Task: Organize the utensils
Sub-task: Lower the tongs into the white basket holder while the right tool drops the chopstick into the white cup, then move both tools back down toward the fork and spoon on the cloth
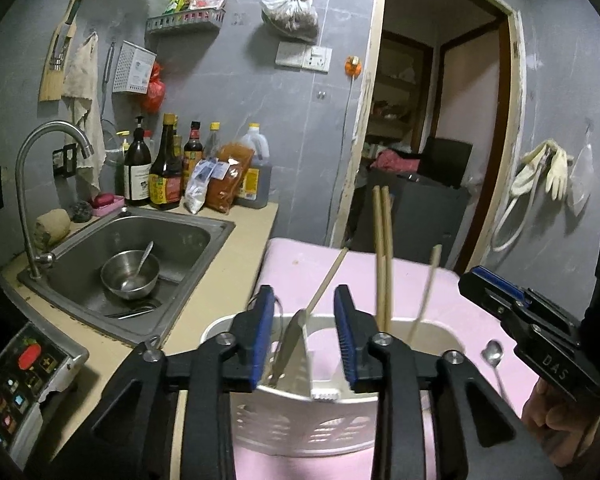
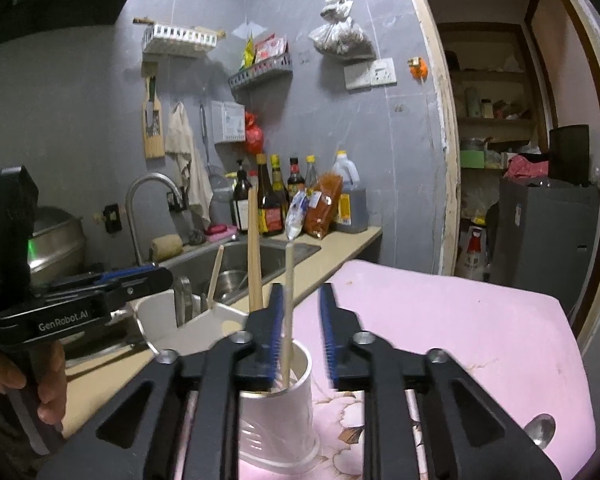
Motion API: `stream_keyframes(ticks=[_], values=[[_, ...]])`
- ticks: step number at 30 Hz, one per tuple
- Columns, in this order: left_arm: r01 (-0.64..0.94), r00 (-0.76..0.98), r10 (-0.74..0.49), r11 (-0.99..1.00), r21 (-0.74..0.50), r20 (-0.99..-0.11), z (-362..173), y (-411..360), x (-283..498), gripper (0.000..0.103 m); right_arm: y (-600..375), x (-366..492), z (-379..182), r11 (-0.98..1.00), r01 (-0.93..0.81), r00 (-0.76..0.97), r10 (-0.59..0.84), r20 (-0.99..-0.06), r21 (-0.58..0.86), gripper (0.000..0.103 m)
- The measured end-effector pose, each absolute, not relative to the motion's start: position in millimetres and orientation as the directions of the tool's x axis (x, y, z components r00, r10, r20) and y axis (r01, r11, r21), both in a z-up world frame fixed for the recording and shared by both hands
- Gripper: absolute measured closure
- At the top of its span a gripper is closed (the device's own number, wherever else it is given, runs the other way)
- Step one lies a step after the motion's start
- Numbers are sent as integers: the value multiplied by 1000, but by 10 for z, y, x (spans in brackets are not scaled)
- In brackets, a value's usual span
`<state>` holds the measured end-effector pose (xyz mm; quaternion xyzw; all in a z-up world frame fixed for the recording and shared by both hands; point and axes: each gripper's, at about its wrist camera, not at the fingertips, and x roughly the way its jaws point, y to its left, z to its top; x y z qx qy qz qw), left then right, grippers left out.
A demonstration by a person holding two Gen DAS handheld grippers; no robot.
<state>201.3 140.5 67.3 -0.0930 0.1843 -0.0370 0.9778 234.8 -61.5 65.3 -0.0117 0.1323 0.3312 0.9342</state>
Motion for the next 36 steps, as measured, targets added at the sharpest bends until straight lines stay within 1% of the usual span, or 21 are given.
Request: stream_keyframes(ticks=[3,4,5,6,7,9,10,11,12,13,14,15,17,18,19,20,21,25,28,31,36], values=[[53,938,-122,975,-215,-325,754,1367,1988,72,-717,2268,747,799,-598,776,595,-208,54,79],[59,941,-129,973,-225,-312,779,1352,1981,69,-744,2256,775,804,-593,783,590,-197,50,78],[68,944,-137,971,-230,-300,806,1325,1969,66,-798,2219,817,816,-577,799,575,-174,44,74],[77,946,-145,970,-232,-289,833,1296,1959,64,-837,2194,847,823,-567,809,566,-158,42,66],[86,948,-151,969,-234,-279,860,1270,1955,62,-901,2154,887,832,-554,822,554,-132,40,62],[104,952,-164,968,-230,-258,915,1181,1934,58,-1014,2080,945,851,-525,846,525,-92,30,52],[110,954,-167,967,-228,-250,940,1144,1930,54,-1066,2047,976,861,-508,858,508,-76,22,50],[119,955,-174,966,-228,-240,958,1105,1920,48,-1127,2010,1004,873,-488,871,488,-58,17,46],[131,956,-185,964,-233,-229,978,1060,1908,45,-1194,1976,1029,884,-468,883,468,-39,15,39],[141,956,-195,961,-237,-221,991,1024,1906,40,-1242,1960,1045,891,-455,890,455,-27,13,33],[152,955,-206,958,-242,-215,1003,978,1902,36,-1324,1915,1068,901,-434,901,434,-6,10,26],[163,953,-217,955,-247,-210,1013,933,1900,33,-1387,1883,1085,909,-417,909,417,7,5,23],[183,951,-237,950,-254,-200,1029,851,1897,22,-1510,1830,1104,924,-383,923,383,23,-8,18],[195,949,-248,947,-257,-193,1034,794,1894,20,-1571,1804,1106,930,-369,929,369,28,-10,14],[204,948,-256,945,-257,-188,1034,746,1887,15,-1625,1792,1104,933,-361,932,361,30,-10,11],[212,947,-263,943,-257,-184,1035,698,1884,11,-1703,1766,1099,938,-346,938,346,31,-8,6],[221,946,-271,941,-257,-179,1034,643,1879,9,-1768,1745,1090,943,-333,942,333,33,-9,2],[256,937,-305,931,-261,-171,1012,456,1883,5,-1987,1696,1040,955,-296,955,296,21,-21,0],[279,925,-330,926,-255,-187,968,308,1897,4,-2127,1695,987,962,-270,963,270,1,-31,0],[298,911,-349,925,-236,-219,890,144,1921,4,-2270,1721,909,970,-238,971,237,-33,-40,0],[324,884,-369,926,-192,-288,718,-124,1962,4,-2490,1830,730,979,-200,973,193,-129,-45,0]])
